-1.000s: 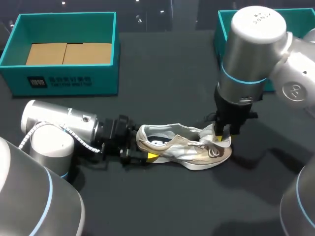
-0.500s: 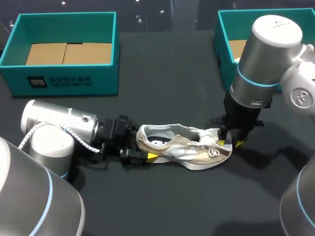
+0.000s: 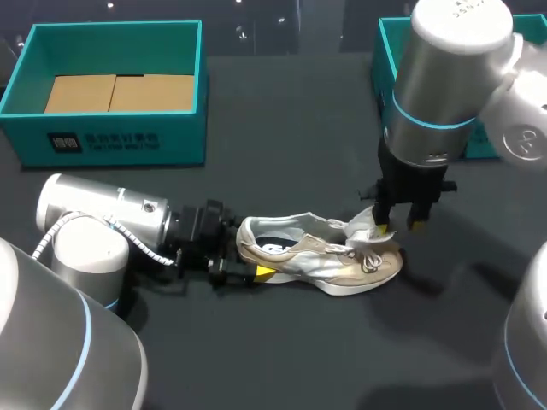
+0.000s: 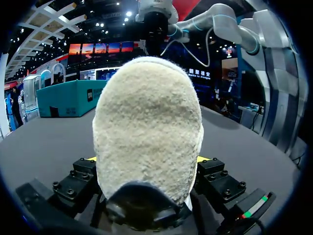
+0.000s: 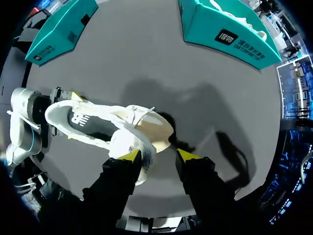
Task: Take the shoe out of the shoebox, open the shoe tongue, remove and reinsert the insole, then place the shoe into the shoebox
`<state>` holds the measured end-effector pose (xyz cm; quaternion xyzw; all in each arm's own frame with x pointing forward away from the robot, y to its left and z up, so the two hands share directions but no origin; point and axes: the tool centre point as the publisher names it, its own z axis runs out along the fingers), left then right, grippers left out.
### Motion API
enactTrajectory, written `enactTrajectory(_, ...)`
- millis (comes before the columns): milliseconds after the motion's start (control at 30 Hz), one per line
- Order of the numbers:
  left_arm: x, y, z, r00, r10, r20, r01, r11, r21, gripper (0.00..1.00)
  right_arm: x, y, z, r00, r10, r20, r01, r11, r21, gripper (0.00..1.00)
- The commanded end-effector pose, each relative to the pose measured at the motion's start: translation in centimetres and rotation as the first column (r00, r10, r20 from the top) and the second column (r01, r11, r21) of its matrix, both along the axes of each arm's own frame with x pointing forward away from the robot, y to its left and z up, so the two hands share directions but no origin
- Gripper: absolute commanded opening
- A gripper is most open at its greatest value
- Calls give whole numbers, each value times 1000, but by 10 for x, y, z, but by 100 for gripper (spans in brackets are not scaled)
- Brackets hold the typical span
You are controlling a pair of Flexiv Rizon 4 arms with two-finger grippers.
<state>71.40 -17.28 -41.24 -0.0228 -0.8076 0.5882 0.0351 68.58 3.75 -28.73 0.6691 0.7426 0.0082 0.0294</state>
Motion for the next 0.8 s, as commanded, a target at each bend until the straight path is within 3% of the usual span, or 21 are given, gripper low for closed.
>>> enactTrajectory(33, 0, 2, -2, 1000, 1, 0, -1, 1000, 0, 0, -9, 13, 49, 996, 74, 43, -68, 989, -130, 45)
enactTrajectory(200, 0, 2, -2, 1000, 1, 0, -1, 1000, 0, 0, -10, 34, 72, 969, 240, 56, -226, 957, -181, 40)
enactTrajectory(300, 0, 2, -2, 1000, 1, 0, -1, 1000, 0, 0, -7, 53, 80, 929, 369, 22, -352, 902, -248, 22)
enactTrajectory(333, 0, 2, -2, 1000, 1, 0, -1, 1000, 0, 0, -6, 58, 81, 908, 418, 13, -401, 879, -260, 7)
enactTrajectory(367, 0, 2, -2, 1000, 1, 0, -1, 1000, 0, 0, -6, 66, 82, 879, 478, 3, -459, 846, -270, 0)
enactTrajectory(500, 0, 2, -2, 1000, 1, 0, -1, 1000, 0, 0, -8, 94, 88, 763, 646, 15, -624, 743, -240, 0)
enactTrajectory(600, 0, 2, -2, 1000, 1, 0, -1, 1000, 0, 0, -13, 111, 91, 630, 776, 25, -764, 625, -159, 0)
enactTrajectory(800, 0, 2, -2, 1000, 1, 0, -1, 1000, 0, 0, -13, 111, 91, 630, 776, 25, -764, 625, -159, 0)
